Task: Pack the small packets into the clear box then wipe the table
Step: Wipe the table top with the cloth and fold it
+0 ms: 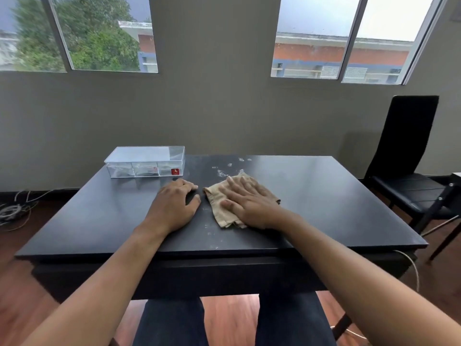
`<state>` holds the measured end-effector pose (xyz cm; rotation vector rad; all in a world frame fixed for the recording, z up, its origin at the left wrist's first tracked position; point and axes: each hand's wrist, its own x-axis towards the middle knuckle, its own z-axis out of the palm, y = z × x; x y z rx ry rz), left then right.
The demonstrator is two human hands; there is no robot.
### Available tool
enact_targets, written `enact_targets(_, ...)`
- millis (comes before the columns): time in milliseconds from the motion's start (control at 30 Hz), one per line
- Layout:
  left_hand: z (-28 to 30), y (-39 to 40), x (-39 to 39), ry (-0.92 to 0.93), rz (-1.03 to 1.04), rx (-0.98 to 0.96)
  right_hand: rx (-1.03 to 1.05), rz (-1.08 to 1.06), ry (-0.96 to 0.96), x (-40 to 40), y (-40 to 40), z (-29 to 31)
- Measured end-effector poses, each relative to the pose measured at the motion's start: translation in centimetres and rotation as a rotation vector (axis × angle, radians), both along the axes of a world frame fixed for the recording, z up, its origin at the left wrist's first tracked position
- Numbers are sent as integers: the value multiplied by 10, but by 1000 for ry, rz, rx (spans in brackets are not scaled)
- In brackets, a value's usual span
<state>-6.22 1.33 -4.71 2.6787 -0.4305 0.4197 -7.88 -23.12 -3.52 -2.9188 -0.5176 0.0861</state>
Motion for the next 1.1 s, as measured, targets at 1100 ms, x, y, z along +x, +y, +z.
enact_targets(1100,-2,12,-5,68,8,51,-66,-48,40,43,-43,2)
